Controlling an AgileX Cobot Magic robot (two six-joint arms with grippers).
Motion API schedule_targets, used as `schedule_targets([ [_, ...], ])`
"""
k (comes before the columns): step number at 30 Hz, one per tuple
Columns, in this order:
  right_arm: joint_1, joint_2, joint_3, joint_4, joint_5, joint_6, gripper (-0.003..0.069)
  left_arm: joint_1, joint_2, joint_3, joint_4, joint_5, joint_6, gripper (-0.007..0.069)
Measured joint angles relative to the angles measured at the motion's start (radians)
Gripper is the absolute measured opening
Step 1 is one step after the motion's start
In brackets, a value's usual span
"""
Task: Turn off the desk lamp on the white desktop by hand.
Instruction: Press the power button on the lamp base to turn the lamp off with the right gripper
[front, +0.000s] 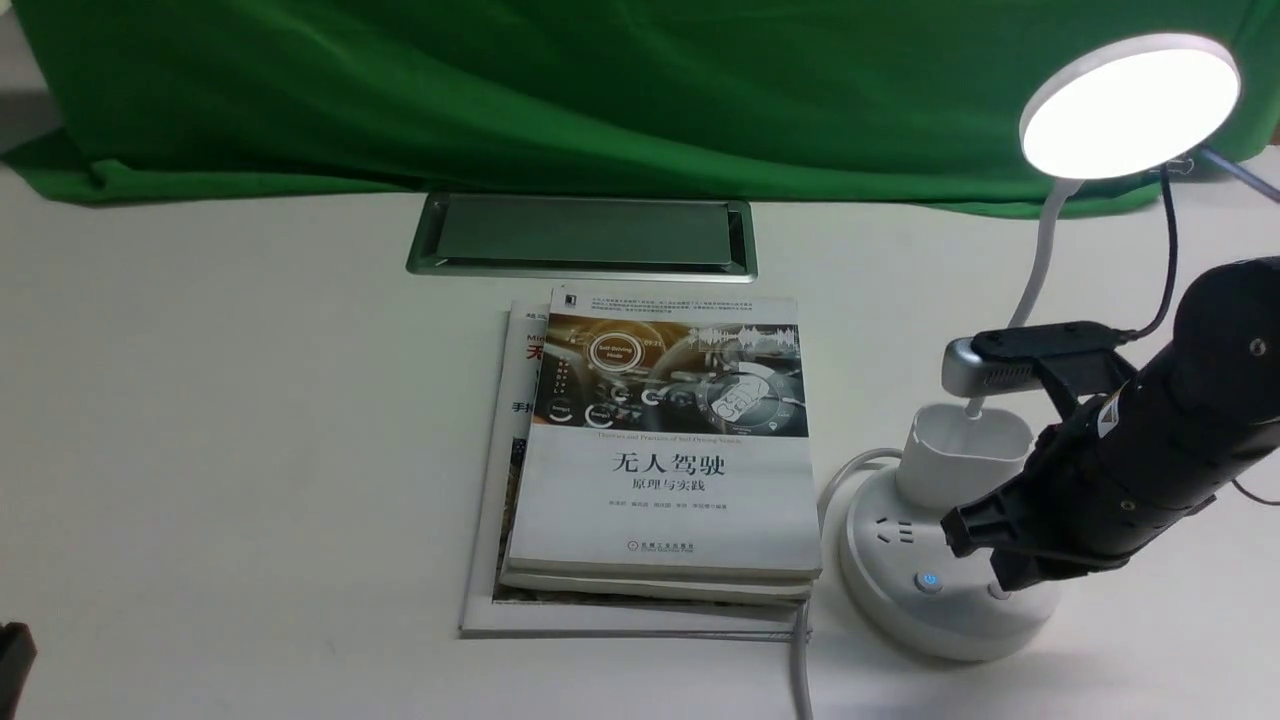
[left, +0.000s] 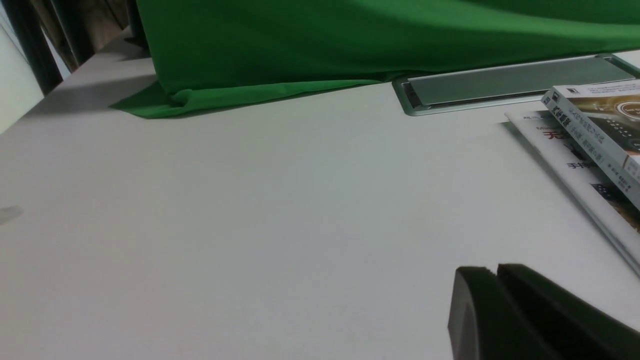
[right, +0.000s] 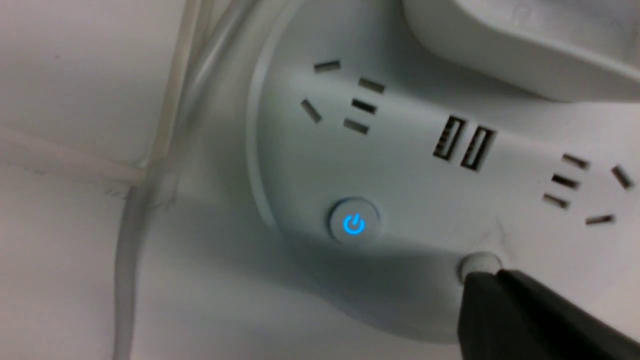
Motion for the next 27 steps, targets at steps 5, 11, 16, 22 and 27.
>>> schedule_targets([
  [5, 0.000, 0.041, 0.000, 0.000, -0.012, 0.000, 0.0036, 0.000, 0.000, 0.000, 0.000, 0.000, 0.000, 0.0020],
  [11, 0.000, 0.071, -0.013, 0.001, -0.007, 0.000, 0.0036, 0.000, 0.000, 0.000, 0.000, 0.000, 0.000, 0.0020],
  [16, 0.000, 0.063, -0.013, 0.001, -0.006, -0.016, 0.0038, 0.000, 0.000, 0.000, 0.000, 0.000, 0.000, 0.0020],
  [22, 0.000, -0.004, -0.012, 0.001, -0.015, -0.017, 0.0038, 0.000, 0.000, 0.000, 0.000, 0.000, 0.000, 0.0020],
  [27, 0.000, -0.036, -0.012, 0.001, -0.016, -0.017, 0.0037, 0.000, 0.000, 0.000, 0.000, 0.000, 0.000, 0.0020],
])
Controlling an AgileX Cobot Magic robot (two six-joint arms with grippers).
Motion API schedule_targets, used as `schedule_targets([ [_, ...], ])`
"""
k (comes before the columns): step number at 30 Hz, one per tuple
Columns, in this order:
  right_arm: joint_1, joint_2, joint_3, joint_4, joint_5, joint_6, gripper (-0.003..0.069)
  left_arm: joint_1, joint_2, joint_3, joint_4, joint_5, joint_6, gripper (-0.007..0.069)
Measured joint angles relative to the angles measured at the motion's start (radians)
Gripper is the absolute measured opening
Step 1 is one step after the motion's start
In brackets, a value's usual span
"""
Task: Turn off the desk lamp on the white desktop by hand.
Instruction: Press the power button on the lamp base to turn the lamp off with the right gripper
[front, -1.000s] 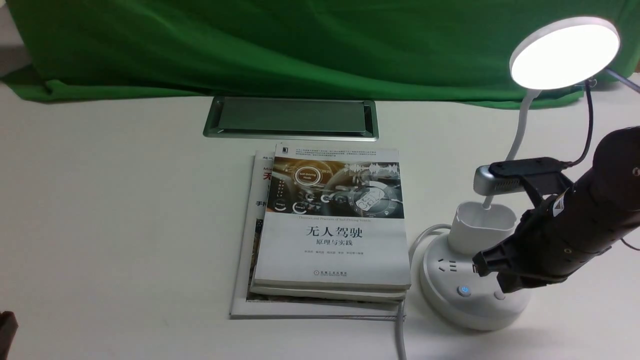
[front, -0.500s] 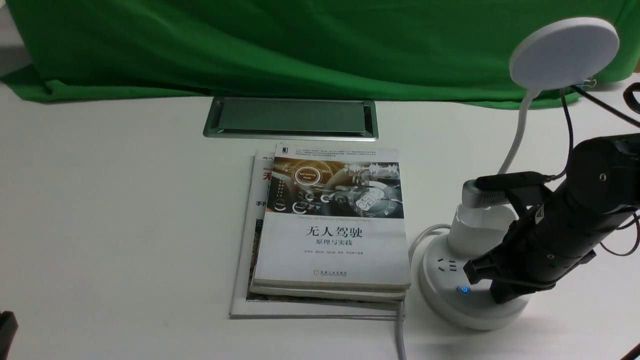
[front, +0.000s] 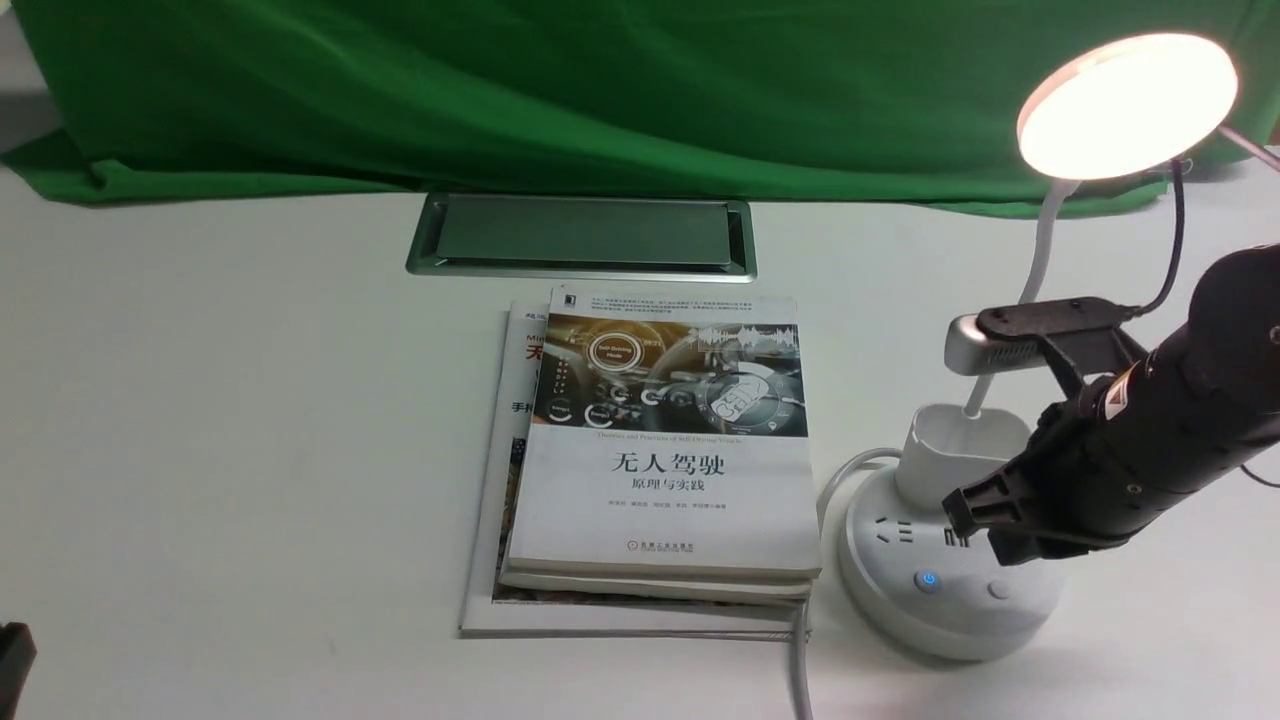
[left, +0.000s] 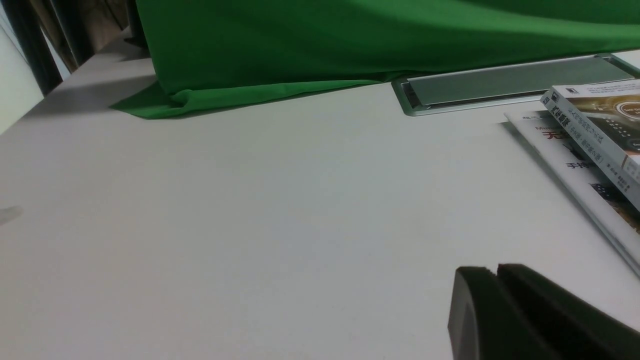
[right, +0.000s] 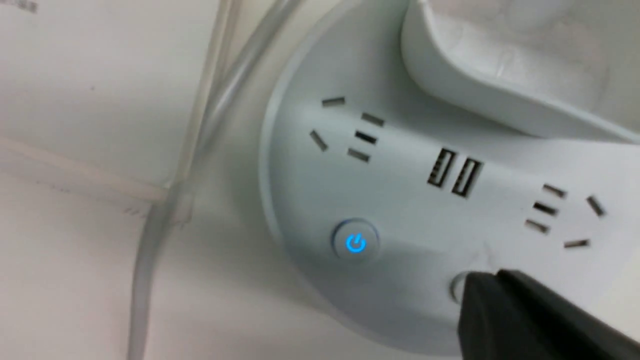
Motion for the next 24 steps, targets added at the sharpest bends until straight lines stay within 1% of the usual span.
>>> schedule_targets([
  [12, -0.001, 0.117, -0.007, -0.015, -0.009, -0.002, 0.0037, 0.000, 0.000, 0.000, 0.000, 0.000, -0.001, 0.0020],
  [19, -0.001, 0.106, -0.009, -0.015, -0.008, -0.006, 0.0038, 0.000, 0.000, 0.000, 0.000, 0.000, -0.001, 0.0020],
  [24, -0.001, 0.013, 0.001, -0.015, 0.001, -0.003, 0.0036, 0.000, 0.000, 0.000, 0.000, 0.000, -0.001, 0.0020],
])
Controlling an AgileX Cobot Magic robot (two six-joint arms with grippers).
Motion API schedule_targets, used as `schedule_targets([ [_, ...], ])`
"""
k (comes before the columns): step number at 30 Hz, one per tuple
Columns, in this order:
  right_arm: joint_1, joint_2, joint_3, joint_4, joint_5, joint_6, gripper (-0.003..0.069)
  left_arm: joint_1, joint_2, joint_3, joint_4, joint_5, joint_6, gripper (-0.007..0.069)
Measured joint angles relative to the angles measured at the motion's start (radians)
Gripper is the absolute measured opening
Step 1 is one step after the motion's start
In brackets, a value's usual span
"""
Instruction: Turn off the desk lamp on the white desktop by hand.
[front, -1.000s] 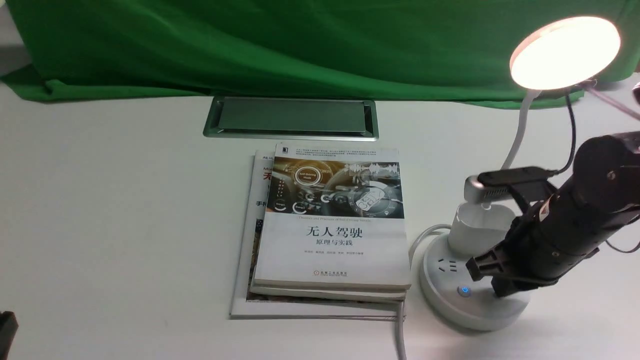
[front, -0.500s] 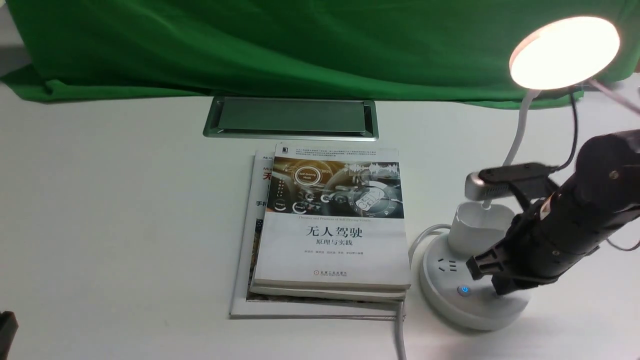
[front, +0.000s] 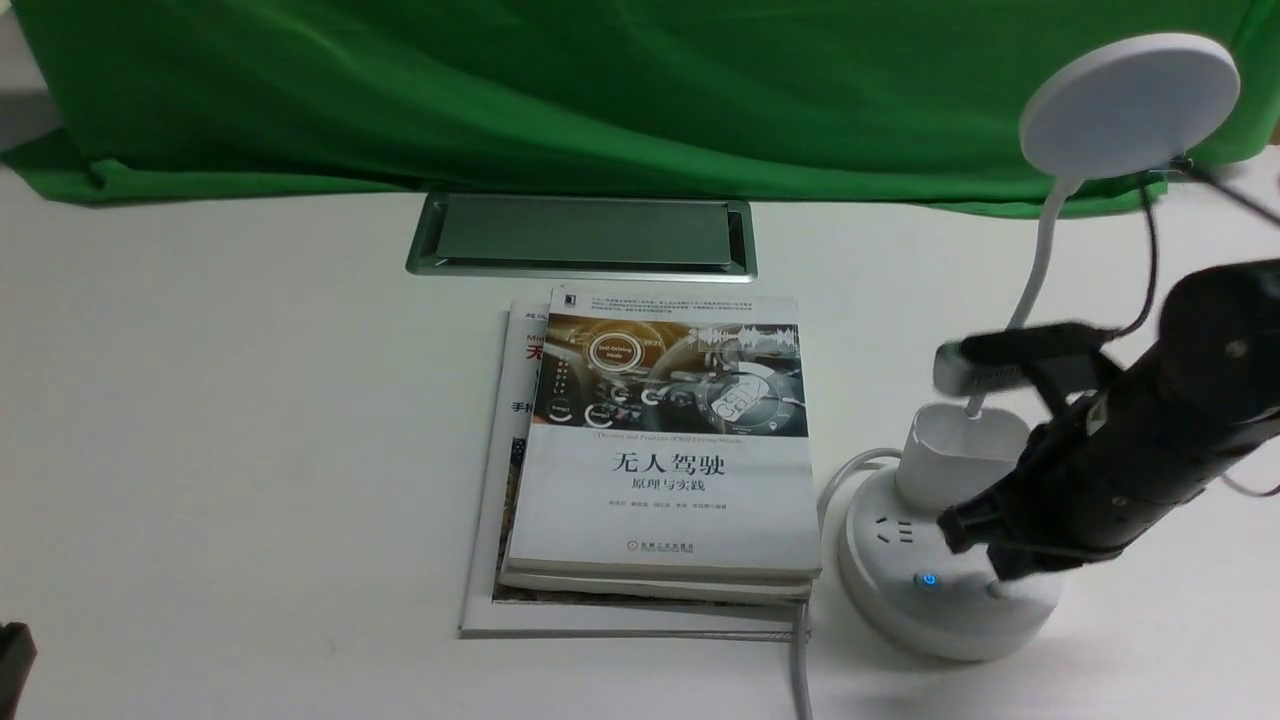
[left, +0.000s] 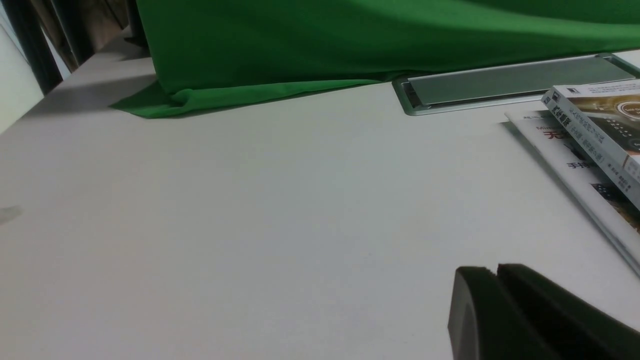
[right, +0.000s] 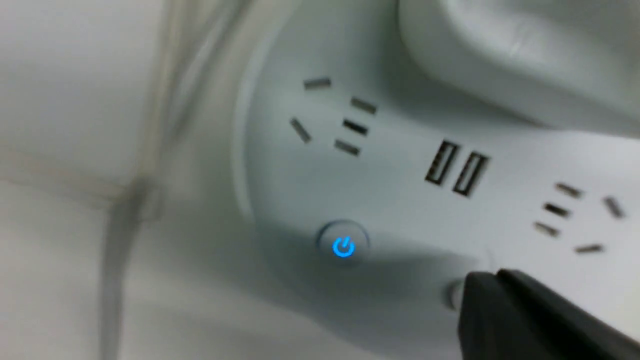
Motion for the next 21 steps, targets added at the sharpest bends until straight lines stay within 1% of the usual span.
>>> schedule_targets([
  [3, 0.000, -0.087, 0.015, 0.000, 0.026, 0.000, 0.0036, 0.000, 0.000, 0.000, 0.000, 0.000, 0.000, 0.0020],
  [11, 0.000, -0.459, 0.215, 0.000, 0.063, 0.020, 0.0036, 0.000, 0.000, 0.000, 0.000, 0.000, 0.001, 0.0020],
  [14, 0.000, -0.549, 0.243, 0.000, 0.080, 0.020, 0.0036, 0.000, 0.000, 0.000, 0.000, 0.000, 0.001, 0.0020],
  [15, 0.000, -0.615, 0.249, -0.001, 0.084, 0.020, 0.0038, 0.000, 0.000, 0.000, 0.000, 0.000, 0.001, 0.0020],
  [21, 0.000, -0.800, 0.250, -0.001, 0.023, 0.027, 0.0038, 0.000, 0.000, 0.000, 0.000, 0.000, 0.001, 0.0020],
])
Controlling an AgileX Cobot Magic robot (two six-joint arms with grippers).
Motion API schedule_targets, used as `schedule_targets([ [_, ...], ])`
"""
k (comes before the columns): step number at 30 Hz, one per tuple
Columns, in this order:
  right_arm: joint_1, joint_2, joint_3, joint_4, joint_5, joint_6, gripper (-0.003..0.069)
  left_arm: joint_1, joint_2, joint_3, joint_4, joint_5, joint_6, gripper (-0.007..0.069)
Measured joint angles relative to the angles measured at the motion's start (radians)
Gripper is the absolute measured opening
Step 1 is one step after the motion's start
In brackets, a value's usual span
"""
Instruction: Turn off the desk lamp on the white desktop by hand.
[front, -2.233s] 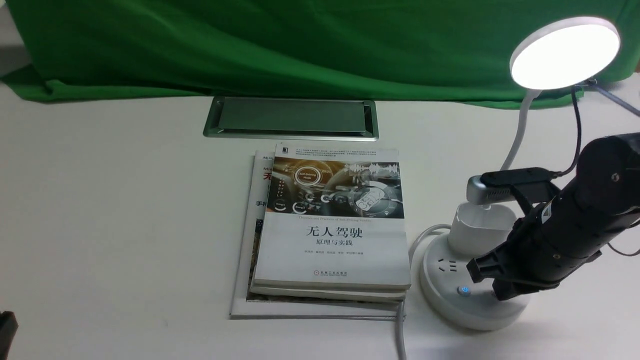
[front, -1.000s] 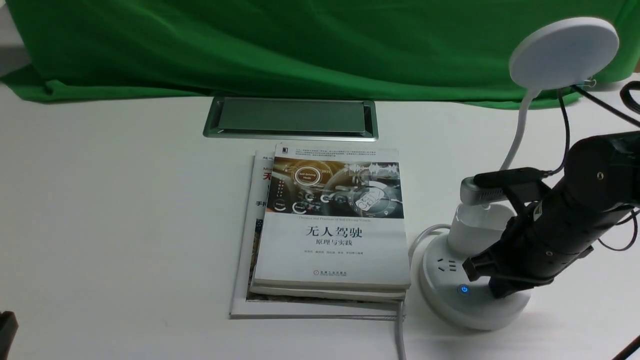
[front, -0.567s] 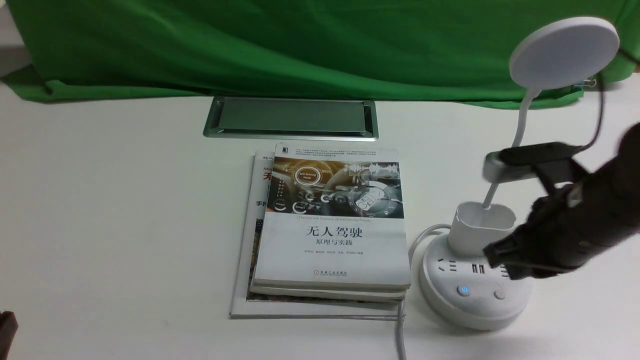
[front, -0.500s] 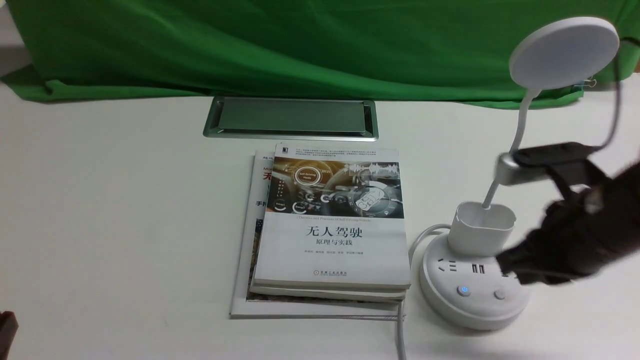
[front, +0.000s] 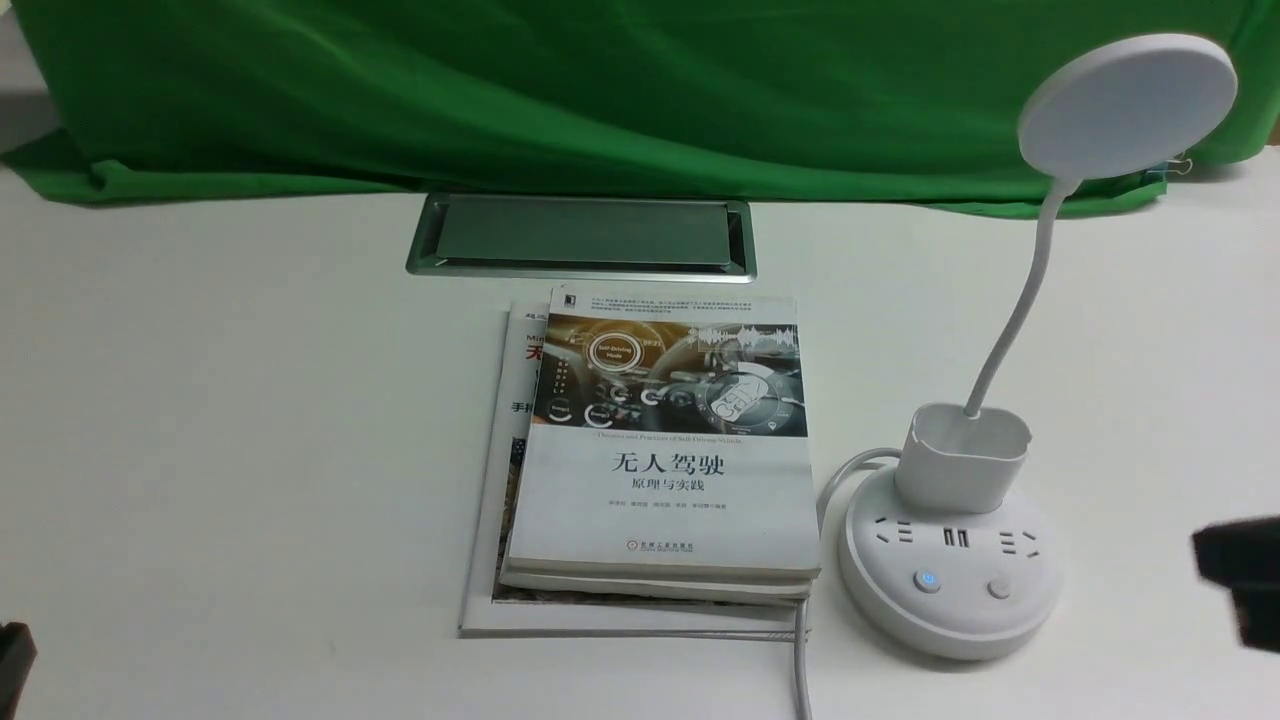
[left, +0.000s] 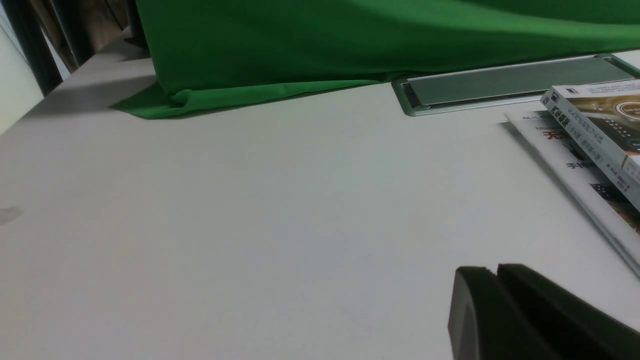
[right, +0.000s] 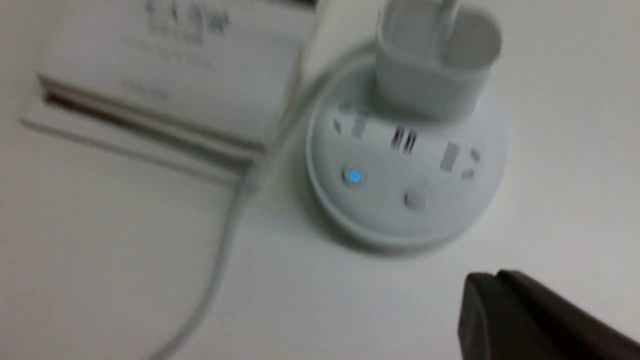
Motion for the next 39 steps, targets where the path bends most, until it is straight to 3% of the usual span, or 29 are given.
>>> schedule_targets([
  [7, 0.000, -0.119, 0.001, -0.002, -0.077, 0.001, 0.0041, 0.000, 0.000, 0.000, 0.000, 0.000, 0.000, 0.0020],
  [12, -0.045, -0.234, 0.053, -0.006, -0.112, -0.063, 0.0055, 0.000, 0.000, 0.000, 0.000, 0.000, 0.000, 0.0020],
  [19, -0.204, -0.529, 0.400, -0.010, -0.370, -0.121, 0.0042, 0.000, 0.000, 0.000, 0.000, 0.000, -0.002, 0.0020],
  [26, -0.228, -0.729, 0.695, -0.022, -0.555, -0.133, 0.0042, 0.000, 0.000, 0.000, 0.000, 0.000, -0.001, 0.0020],
  [39, -0.228, -0.791, 0.727, -0.030, -0.549, -0.156, 0.0042, 0.000, 0.000, 0.000, 0.000, 0.000, -0.001, 0.0020],
])
